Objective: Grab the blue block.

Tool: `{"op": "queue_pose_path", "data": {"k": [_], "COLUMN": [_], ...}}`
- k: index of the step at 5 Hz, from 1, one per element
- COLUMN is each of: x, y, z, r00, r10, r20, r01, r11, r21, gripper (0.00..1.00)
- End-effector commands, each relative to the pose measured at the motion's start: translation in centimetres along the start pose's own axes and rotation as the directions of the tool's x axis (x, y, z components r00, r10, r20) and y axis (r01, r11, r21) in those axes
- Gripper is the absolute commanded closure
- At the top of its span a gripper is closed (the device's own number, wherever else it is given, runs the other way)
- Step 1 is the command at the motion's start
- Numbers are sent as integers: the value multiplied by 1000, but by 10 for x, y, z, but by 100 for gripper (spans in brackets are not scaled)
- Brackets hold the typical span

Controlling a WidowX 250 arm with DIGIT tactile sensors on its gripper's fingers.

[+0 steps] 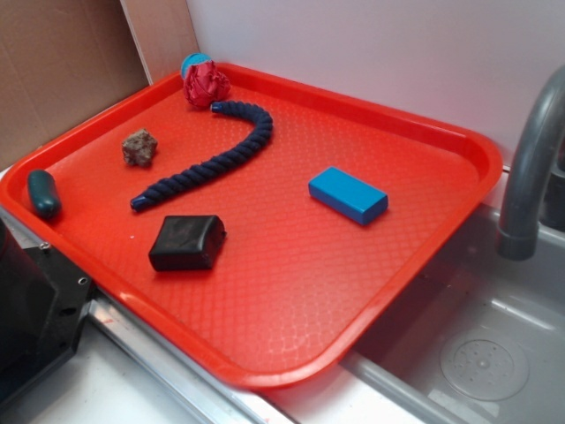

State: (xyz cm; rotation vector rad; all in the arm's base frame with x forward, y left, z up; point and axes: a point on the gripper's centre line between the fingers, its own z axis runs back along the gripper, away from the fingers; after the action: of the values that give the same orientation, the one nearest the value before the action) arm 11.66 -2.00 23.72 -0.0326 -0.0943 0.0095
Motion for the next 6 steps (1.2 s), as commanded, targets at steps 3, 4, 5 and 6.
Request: {"op": "queue_pose_path", "data": {"k": [3, 4, 5, 6], "x": [78, 58, 58, 58], "y": [-58, -62, -62, -62], "z": [-71, -58, -58, -58], "r00": [876, 746, 746, 746], "r10": [-474, -661, -661, -661], "r20": [91, 86, 86, 86], "r01": [481, 666, 666, 666], "r11": [873, 738, 738, 738], "r21": [-76, -109, -109, -109], "gripper": [0, 0, 0, 0]}}
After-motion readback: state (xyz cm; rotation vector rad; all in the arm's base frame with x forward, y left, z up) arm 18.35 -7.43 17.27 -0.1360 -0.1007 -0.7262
